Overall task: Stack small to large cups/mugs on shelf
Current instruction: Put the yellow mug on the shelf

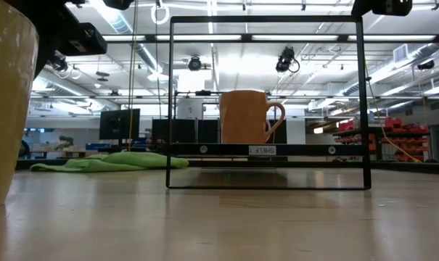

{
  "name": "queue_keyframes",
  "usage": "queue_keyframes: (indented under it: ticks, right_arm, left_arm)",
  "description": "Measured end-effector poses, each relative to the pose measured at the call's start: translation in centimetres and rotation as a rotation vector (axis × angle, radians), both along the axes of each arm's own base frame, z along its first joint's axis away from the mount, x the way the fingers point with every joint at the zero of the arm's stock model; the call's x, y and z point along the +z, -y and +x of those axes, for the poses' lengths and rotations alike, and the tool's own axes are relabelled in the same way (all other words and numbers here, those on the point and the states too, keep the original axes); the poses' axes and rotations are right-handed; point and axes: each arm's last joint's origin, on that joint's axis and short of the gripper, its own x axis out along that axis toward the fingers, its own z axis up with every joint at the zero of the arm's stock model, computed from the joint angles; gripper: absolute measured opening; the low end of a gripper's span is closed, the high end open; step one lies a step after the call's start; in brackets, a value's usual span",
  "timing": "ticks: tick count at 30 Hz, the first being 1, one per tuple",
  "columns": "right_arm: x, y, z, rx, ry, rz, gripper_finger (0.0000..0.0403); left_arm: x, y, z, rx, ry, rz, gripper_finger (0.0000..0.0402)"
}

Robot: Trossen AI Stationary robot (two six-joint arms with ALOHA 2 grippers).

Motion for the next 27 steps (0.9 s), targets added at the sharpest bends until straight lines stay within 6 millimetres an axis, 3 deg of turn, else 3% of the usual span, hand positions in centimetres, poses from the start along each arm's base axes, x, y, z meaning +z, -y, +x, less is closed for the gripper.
queue_keyframes:
  ticks: [9,20,27]
  right_arm:
    - [0.0,0.0,0.0,0.0,0.0,0.0,0.0016]
    - [0.0,0.0,0.0,0.0,0.0,0.0,0.0016]
    - [0.0,0.0,0.0,0.011,-0.002,-0.008,0.0016]
  left_arm:
    - [0.1,-0.1,0.1,0.003,0.009,0.001,0.0023]
    - [0.5,-0.8,0.2,0.108,0.003,-0.016,0.0022]
    - [3.2,-2.2,0.2,0.221,-0.042,-0.007,0.0022]
